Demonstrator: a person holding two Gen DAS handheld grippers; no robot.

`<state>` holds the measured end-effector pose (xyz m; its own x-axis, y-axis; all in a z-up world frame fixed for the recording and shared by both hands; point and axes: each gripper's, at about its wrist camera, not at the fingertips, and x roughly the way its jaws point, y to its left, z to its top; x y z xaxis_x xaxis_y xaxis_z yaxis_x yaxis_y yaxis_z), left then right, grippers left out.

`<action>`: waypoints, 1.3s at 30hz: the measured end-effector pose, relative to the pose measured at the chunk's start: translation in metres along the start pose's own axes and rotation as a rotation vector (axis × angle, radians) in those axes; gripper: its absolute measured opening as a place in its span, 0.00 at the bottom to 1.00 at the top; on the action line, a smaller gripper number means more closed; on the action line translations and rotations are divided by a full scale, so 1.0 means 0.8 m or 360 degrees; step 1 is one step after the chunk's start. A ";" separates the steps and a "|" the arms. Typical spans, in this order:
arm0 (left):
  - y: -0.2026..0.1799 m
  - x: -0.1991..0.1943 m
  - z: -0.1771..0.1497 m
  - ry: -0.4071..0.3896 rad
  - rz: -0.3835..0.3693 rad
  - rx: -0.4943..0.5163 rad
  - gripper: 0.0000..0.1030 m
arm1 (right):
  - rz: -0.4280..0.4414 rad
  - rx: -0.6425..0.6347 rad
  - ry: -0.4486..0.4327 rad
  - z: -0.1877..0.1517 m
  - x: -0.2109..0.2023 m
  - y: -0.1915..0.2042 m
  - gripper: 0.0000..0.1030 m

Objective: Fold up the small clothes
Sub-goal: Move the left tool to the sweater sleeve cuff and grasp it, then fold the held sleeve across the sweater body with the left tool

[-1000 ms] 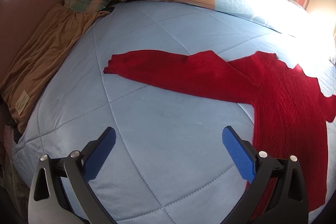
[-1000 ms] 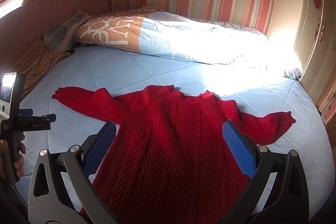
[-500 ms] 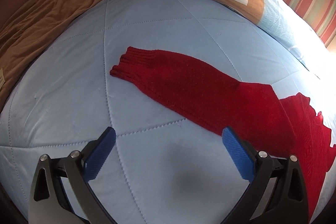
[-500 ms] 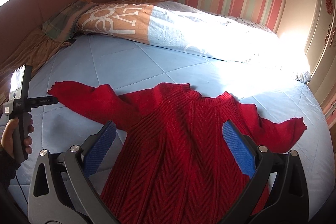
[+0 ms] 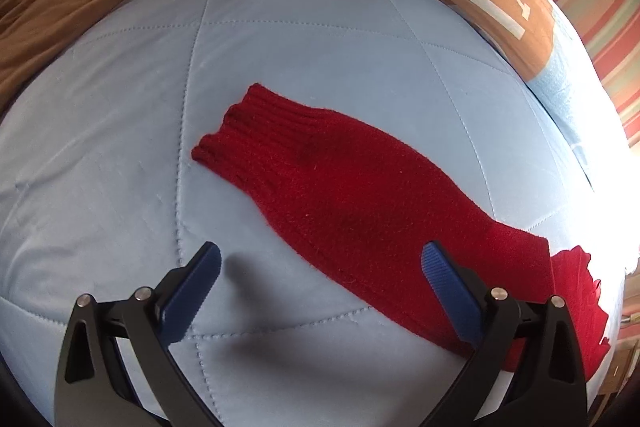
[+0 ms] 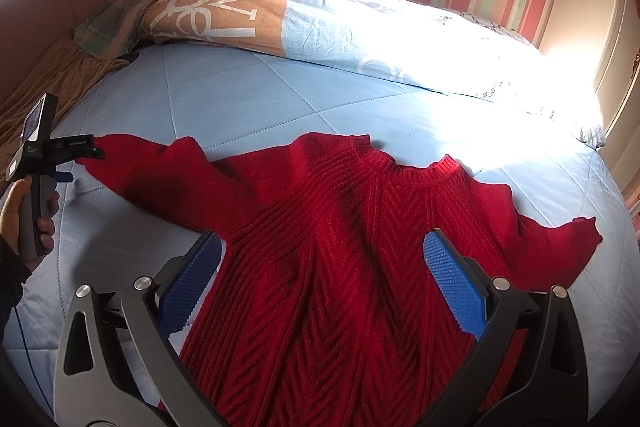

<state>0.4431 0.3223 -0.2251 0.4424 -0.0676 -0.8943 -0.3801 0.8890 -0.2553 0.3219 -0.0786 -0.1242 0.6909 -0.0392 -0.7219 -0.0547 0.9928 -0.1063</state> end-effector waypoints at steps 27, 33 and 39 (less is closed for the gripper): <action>-0.212 -0.091 -0.099 -0.0162 -0.0184 0.0772 0.11 | -0.0120 0.0127 -0.0008 -0.016 0.009 -0.072 0.97; -0.292 -0.113 -0.170 -0.0045 -0.0325 0.0895 0.11 | -0.0106 0.0149 0.0062 -0.024 0.033 -0.131 0.95; -0.379 -0.106 -0.237 0.0063 -0.0470 0.0882 0.11 | -0.0105 0.0070 0.0116 -0.043 0.063 -0.195 0.92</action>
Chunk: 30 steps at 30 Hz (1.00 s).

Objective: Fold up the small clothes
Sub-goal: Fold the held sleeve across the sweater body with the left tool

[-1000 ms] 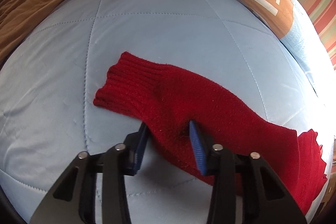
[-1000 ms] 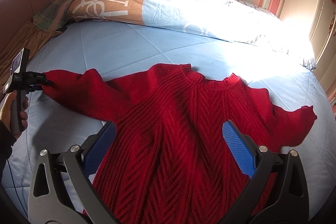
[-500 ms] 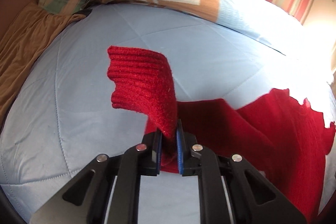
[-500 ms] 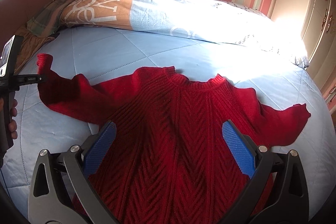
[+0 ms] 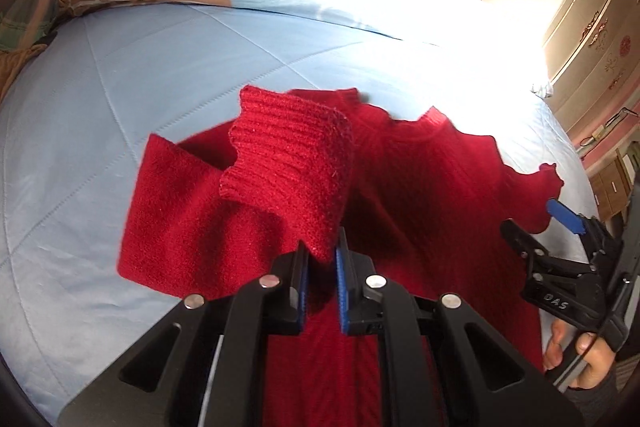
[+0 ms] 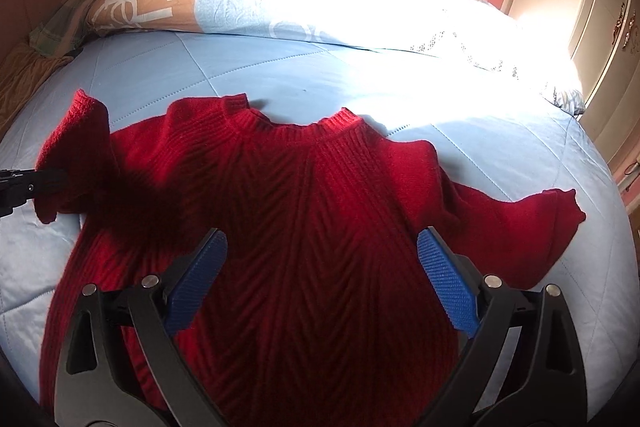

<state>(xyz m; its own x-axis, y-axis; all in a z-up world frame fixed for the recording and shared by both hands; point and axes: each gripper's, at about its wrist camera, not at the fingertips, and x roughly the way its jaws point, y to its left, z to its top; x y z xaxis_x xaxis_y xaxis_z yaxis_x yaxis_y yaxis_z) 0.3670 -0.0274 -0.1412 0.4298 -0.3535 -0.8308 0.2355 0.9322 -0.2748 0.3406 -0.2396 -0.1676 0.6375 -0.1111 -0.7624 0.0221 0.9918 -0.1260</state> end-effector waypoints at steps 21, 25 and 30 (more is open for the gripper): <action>-0.151 0.089 -0.045 0.0092 0.0103 0.0372 0.74 | -0.0020 0.0203 0.0129 -0.034 0.038 -0.128 0.93; -0.106 0.064 -0.052 0.0006 0.0297 0.0436 0.74 | 0.0080 0.0271 0.0140 -0.020 0.037 -0.099 0.93; -0.043 0.066 -0.039 -0.0008 0.0430 0.0324 0.74 | 0.0067 0.0353 0.0315 -0.018 0.062 -0.065 0.91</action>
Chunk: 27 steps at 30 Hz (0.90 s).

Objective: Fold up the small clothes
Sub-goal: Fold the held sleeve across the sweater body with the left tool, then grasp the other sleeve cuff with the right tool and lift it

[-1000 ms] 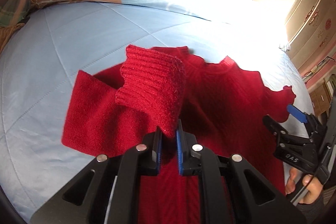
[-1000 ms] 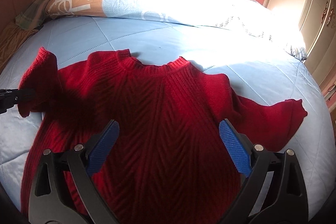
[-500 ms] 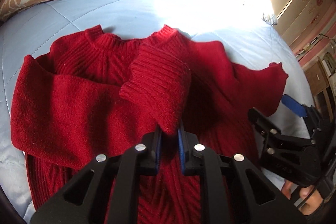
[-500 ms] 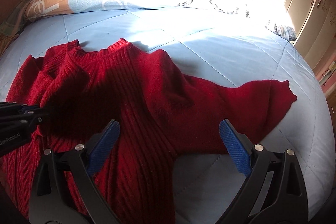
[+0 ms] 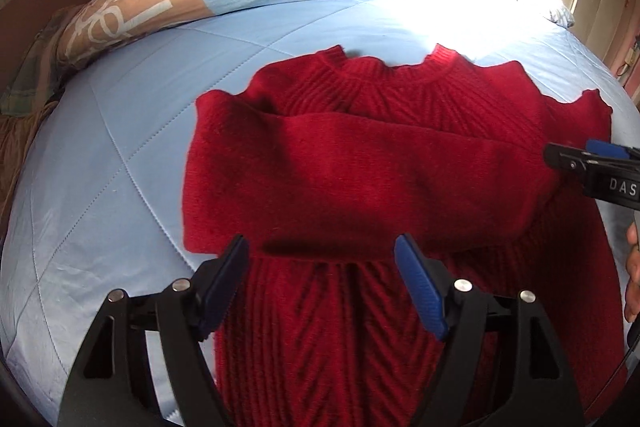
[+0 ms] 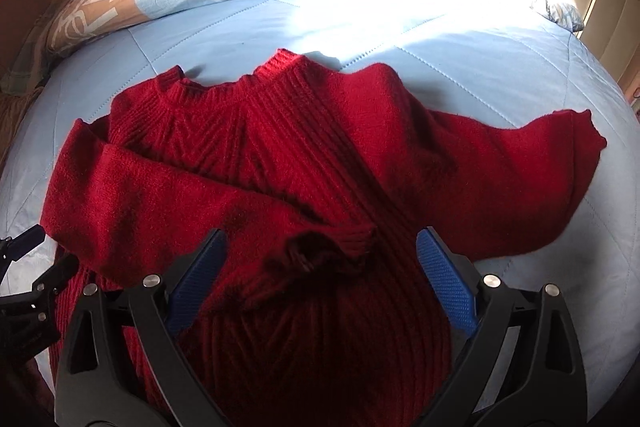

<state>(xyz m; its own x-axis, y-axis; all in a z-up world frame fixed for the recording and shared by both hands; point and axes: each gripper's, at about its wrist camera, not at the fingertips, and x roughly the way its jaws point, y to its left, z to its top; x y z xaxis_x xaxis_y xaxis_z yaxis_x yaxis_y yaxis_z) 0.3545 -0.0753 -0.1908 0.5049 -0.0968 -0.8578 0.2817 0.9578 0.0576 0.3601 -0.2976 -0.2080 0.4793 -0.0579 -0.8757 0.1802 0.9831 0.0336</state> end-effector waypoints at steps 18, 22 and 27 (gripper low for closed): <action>0.050 -0.001 -0.027 -0.0022 0.0132 -0.0156 0.74 | 0.0220 -0.0144 -0.0334 0.058 -0.067 0.024 0.11; 0.055 -0.011 -0.022 -0.0058 0.0147 -0.0196 0.74 | 0.0107 -0.0322 -0.0647 0.087 -0.095 0.027 0.11; 0.052 -0.016 -0.017 -0.0083 0.0150 -0.0209 0.74 | -0.0024 -0.0055 -0.0201 0.064 0.032 -0.059 0.11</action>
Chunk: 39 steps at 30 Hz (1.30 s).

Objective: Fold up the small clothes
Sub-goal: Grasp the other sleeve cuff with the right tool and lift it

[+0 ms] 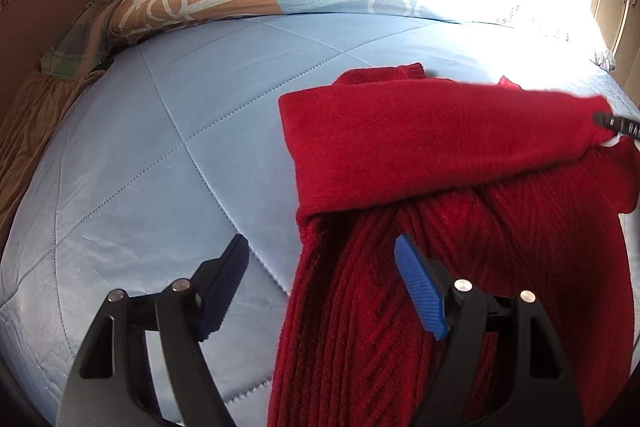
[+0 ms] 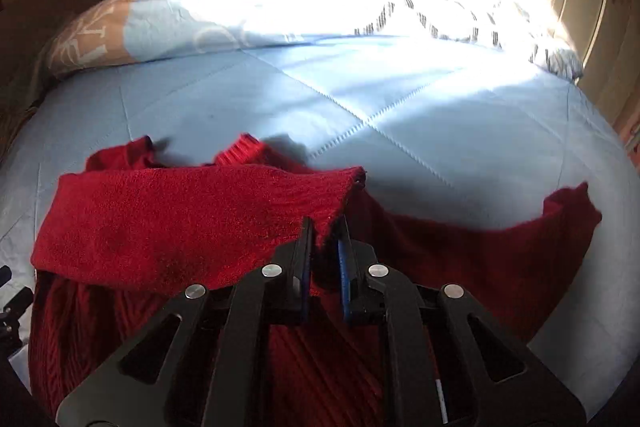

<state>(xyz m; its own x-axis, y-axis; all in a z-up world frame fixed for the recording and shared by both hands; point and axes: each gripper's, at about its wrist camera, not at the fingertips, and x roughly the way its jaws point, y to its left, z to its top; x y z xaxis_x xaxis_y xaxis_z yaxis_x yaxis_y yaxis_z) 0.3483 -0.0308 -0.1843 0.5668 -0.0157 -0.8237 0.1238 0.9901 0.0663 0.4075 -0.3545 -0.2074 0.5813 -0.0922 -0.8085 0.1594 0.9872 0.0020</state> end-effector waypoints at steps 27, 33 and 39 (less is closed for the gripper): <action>-0.004 0.120 0.056 0.0088 -0.0010 0.0079 0.88 | 0.0132 0.0083 0.0109 -0.035 0.035 0.028 0.54; -0.026 0.078 0.058 0.0087 -0.0098 0.0044 0.88 | 0.0272 -0.0005 -0.0112 -0.037 -0.028 0.020 0.63; -0.103 0.038 0.058 0.0020 -0.0196 0.0186 0.89 | 0.0202 0.0068 -0.0156 -0.053 -0.065 -0.046 0.73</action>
<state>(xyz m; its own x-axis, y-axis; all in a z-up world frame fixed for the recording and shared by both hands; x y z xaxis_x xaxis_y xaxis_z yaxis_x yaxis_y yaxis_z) 0.3934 -0.1196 -0.1888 0.5315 -0.1332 -0.8365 0.2861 0.9578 0.0293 0.3375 -0.3805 -0.1906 0.6737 0.0188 -0.7388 0.1120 0.9855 0.1272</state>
